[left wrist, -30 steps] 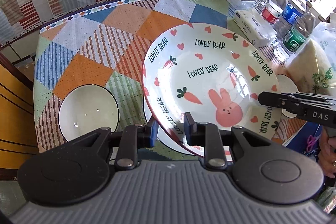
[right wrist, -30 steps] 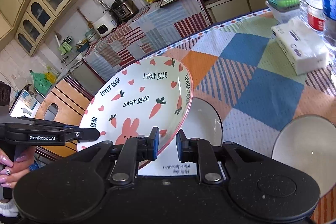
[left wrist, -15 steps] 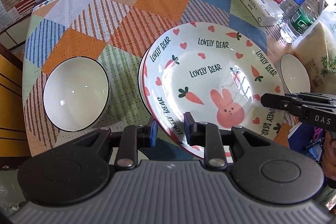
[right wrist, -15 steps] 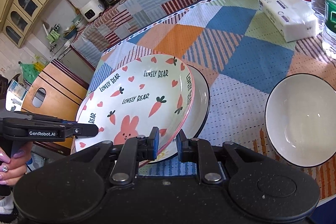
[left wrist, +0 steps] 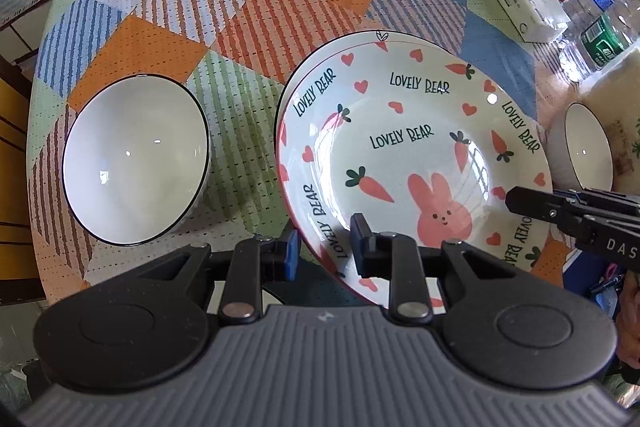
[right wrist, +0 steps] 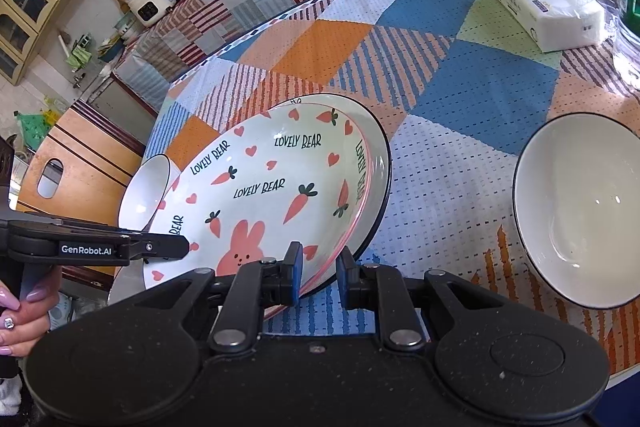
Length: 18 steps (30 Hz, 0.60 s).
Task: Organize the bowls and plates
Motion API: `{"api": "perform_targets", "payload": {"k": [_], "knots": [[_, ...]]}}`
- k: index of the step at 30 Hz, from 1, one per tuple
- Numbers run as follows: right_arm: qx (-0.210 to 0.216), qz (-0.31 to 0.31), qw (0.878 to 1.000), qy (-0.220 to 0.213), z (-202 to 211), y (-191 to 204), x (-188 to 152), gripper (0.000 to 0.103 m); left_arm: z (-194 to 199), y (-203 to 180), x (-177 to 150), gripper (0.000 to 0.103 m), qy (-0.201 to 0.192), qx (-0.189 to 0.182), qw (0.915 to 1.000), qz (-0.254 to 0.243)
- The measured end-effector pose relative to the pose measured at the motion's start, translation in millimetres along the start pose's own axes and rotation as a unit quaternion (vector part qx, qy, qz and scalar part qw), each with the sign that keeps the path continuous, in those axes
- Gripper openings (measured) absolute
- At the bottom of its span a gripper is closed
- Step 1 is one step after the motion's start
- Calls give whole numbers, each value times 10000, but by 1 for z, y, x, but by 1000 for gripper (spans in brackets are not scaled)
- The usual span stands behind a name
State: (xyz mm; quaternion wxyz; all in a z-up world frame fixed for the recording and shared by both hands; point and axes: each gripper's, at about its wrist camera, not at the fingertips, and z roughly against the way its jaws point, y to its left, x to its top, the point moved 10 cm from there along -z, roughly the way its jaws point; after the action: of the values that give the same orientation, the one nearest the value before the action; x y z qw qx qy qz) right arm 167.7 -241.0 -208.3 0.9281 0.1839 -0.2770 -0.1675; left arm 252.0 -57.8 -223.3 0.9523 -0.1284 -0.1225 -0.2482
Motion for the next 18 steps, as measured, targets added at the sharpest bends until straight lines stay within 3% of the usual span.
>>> {"api": "perform_targets", "payload": {"k": [11,18], "knots": [[-263,102,9995,144,-12,9,-2,23,-18,13,3,26,225,90,9996,140],[-822,643,9944,163,-13,16,0,24,-22,12,1,27,221,121,9996,104]]}}
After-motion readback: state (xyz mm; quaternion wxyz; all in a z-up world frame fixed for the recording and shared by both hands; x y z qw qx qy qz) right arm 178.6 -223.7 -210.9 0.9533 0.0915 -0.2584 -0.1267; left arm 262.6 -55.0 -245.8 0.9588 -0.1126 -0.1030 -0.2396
